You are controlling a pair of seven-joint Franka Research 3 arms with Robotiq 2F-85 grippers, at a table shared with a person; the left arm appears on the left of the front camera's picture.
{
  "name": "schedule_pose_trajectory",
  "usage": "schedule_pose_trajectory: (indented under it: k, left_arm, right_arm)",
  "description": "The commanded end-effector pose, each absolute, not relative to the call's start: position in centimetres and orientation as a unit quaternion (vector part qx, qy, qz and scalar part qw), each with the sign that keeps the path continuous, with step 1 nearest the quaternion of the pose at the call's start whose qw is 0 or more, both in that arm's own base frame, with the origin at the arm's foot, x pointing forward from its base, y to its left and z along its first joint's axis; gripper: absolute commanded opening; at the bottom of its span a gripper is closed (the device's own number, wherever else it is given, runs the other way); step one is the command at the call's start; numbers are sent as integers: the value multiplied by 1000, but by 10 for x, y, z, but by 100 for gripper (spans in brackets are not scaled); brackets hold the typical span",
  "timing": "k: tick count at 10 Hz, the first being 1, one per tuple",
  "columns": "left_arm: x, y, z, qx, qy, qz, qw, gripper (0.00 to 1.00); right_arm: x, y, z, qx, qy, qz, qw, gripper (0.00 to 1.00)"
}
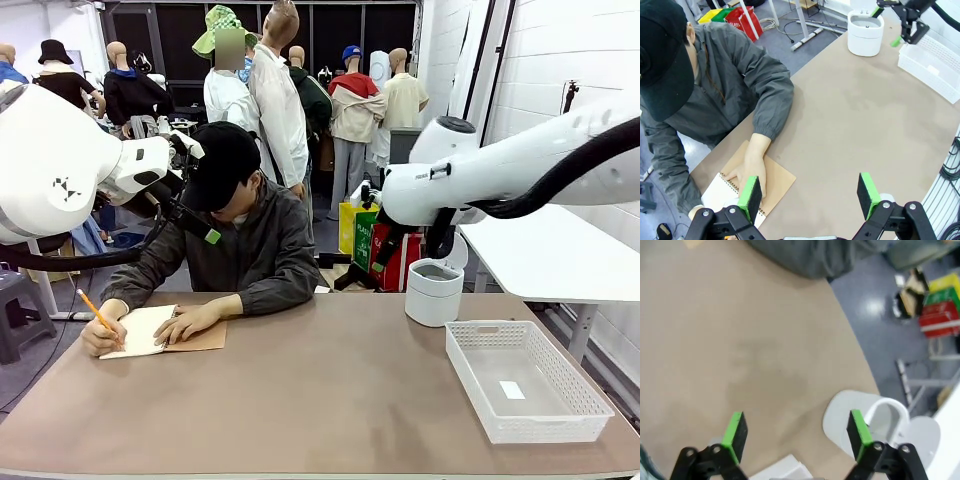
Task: Sort the paper based on its condition.
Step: If a person hands you a paper, place it in the Organizing basket , and if it's crumpled, put it in the Trash can.
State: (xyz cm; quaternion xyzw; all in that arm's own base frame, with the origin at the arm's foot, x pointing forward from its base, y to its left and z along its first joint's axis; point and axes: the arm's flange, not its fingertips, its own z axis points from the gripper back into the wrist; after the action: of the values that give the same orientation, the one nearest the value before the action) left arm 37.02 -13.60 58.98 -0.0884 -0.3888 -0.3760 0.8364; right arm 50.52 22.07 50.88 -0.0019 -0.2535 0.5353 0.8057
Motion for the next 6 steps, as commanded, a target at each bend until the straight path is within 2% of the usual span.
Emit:
schedule_pose_trajectory:
  k: [1, 4, 6]
  left_arm:
    - [370, -135, 590, -89, -388, -369, 840, 100]
    - [370, -135, 590, -89, -388, -369, 840, 100]
    - [370, -135, 590, -89, -388, -369, 840, 100]
  right_arm:
    - [483, 198, 495, 58, -280, 573, 768, 100]
    - [488, 186, 487, 56, -266, 594, 757, 100]
    - [484, 206, 495, 56, -279, 572, 770, 100]
